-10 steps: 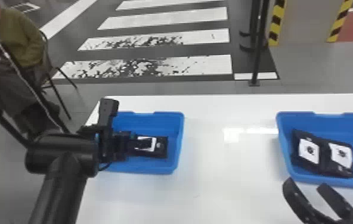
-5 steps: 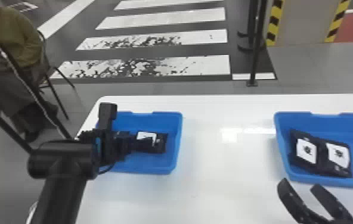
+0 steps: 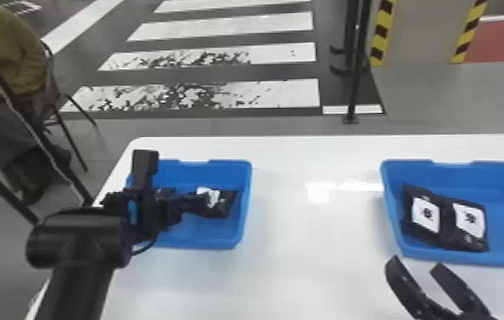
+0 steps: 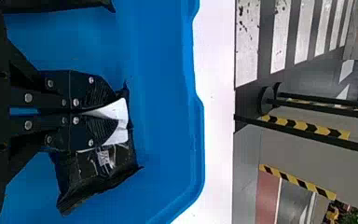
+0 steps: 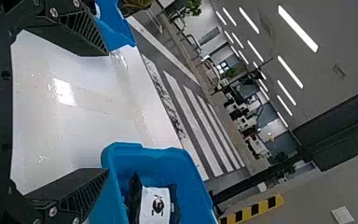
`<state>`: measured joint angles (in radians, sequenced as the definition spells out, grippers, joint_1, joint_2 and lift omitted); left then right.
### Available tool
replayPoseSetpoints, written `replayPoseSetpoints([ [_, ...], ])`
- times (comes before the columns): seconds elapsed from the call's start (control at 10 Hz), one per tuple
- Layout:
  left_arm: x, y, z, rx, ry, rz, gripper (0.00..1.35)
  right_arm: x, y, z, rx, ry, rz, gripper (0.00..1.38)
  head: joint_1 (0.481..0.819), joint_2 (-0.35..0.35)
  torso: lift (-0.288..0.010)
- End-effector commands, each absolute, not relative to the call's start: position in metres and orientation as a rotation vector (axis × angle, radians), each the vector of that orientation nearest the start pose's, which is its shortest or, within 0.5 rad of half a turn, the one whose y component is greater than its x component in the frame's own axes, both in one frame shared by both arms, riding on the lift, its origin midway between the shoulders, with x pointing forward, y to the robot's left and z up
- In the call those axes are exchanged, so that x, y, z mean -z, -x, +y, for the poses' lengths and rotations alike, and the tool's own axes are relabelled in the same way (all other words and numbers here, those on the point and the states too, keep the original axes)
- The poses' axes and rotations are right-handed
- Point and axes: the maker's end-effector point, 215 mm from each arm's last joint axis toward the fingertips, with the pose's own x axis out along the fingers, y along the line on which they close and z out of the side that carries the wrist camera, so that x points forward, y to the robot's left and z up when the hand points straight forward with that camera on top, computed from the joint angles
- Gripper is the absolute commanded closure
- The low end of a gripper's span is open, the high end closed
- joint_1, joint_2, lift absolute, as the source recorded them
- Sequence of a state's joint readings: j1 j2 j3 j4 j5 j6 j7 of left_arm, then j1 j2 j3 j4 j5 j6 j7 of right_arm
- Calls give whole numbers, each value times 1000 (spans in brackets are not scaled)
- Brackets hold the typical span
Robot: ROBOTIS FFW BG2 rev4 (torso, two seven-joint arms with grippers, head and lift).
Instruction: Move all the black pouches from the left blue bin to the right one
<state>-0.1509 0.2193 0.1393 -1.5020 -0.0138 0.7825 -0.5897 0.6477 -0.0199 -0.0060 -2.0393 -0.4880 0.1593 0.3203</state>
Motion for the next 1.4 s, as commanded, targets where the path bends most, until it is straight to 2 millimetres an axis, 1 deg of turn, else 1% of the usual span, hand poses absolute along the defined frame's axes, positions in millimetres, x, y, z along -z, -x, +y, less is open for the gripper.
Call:
replayPoseSetpoints([
  [0.0, 461, -548, 302, 327, 60, 651, 1207, 411, -375, -151, -311, -519, 254, 140, 695, 176, -140],
  [0.1, 439, -533, 296, 344, 78, 607, 1207, 410, -375, -150, -317, -518, 253, 140, 695, 178, -140],
  [0.2, 411, -516, 291, 361, 89, 546, 1207, 406, -376, -148, -327, -518, 246, 140, 695, 180, -140],
  [0.3, 386, -500, 281, 392, 102, 494, 1207, 404, -378, -146, -341, -519, 244, 140, 695, 179, -140],
  [0.4, 364, -486, 271, 422, 109, 448, 1207, 398, -382, -143, -361, -516, 232, 140, 695, 178, -140],
  [0.5, 350, -473, 249, 480, 154, 404, 1207, 393, -387, -137, -394, -519, 223, 140, 695, 172, -140],
  [0.6, 344, -461, 221, 555, 212, 373, 1207, 390, -392, -127, -435, -531, 226, 140, 695, 162, -140],
  [0.7, 345, -452, 196, 615, 255, 369, 1207, 384, -397, -117, -472, -557, 215, 140, 695, 142, -140],
  [0.8, 346, -444, 177, 655, 290, 373, 1207, 377, -401, -99, -515, -610, 211, 140, 695, 117, -140],
  [1.0, 345, -440, 155, 701, 315, 379, 1207, 371, -405, -72, -579, -682, 226, 140, 695, 106, -140],
  [1.2, 342, -436, 132, 748, 334, 383, 1207, 372, -411, -62, -598, -704, 234, 140, 695, 108, -140],
  [1.3, 344, -435, 123, 766, 342, 391, 1207, 368, -413, -57, -612, -713, 228, 140, 695, 100, -140],
])
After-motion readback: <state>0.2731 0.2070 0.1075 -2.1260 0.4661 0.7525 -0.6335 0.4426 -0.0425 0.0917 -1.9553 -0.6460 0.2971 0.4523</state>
